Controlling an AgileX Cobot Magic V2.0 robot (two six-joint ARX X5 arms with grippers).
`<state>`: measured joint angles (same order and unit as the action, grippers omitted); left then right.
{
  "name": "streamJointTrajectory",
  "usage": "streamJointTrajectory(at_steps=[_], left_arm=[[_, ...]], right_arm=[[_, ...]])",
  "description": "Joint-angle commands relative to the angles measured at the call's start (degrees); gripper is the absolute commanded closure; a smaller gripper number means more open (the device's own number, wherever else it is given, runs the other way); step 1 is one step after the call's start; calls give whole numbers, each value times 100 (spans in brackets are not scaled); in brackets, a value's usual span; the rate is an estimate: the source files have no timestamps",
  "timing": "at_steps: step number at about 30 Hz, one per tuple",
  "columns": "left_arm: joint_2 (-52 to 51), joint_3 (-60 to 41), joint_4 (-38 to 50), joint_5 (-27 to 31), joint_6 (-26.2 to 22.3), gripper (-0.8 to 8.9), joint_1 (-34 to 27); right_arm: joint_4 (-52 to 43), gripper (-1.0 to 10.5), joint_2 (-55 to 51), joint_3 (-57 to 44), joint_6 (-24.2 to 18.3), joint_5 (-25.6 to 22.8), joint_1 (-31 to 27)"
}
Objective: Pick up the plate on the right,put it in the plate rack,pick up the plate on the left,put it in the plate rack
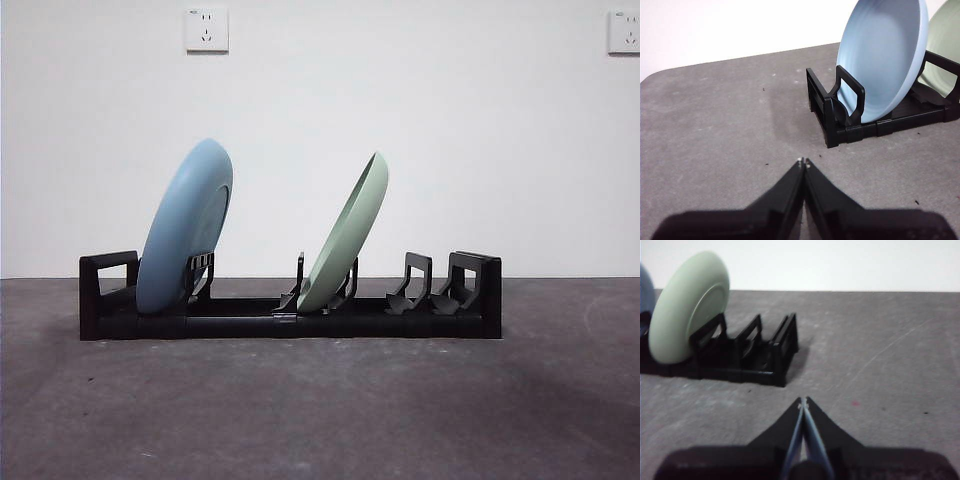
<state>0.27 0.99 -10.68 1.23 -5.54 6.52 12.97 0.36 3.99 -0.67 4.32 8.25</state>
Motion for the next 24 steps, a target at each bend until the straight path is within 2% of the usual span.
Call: streamJointTrajectory(at_steps=[1,24], left_arm=[[-15,-81,20,-7,-4,815,-17],[-15,-81,31,-2,-7,815,-17]], right_arm=[[-96,942,-31,-120,15,26,-4],[-173,941,-28,-319,120,-17,7]])
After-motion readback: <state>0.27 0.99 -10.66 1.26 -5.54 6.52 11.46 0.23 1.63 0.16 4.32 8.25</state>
